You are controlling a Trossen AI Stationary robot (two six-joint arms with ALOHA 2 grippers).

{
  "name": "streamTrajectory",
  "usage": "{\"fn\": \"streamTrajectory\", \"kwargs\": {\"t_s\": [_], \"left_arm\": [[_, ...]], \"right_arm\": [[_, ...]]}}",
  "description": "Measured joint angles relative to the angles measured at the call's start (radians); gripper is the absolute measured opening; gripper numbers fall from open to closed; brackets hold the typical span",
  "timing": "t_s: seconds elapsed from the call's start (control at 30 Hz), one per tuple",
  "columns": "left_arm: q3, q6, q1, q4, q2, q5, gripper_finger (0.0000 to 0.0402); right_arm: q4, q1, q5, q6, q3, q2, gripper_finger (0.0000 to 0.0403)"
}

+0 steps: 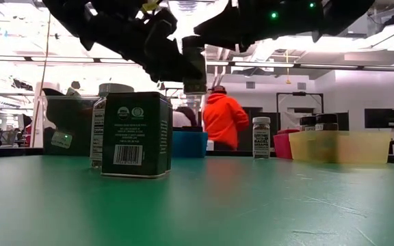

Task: Sort spices by type
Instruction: Put the black seasoning from the middle into the yellow bin

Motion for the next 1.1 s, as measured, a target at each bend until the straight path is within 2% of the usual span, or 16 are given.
{"fn": "streamTrajectory", "kwargs": {"t_s": [0.13, 0.5, 0.7, 1.1], "left_arm": [[0.000, -0.028, 0.000, -0.037, 0.000, 0.038, 0.0150], [0.000, -0.034, 0.000, -0.059, 0.000, 0.044, 0.0151], [0.000, -0.033, 0.000, -0.057, 0.000, 0.055, 0.0151], [-0.001, -0.019, -0.003, -0.086, -0.001, 0.058, 0.0151]], "right_arm": [[-0.014, -0.001, -0.005, 0.012, 0.000, 0.005, 0.0266], [0.034, -0.007, -0.014, 0.028, 0.002, 0.019, 0.0266], [0.036, -0.033, -0.064, 0.036, 0.052, 0.076, 0.0266], [-0.095, -0.051, -0.116, 0.012, 0.166, 0.192, 0.0266]]}}
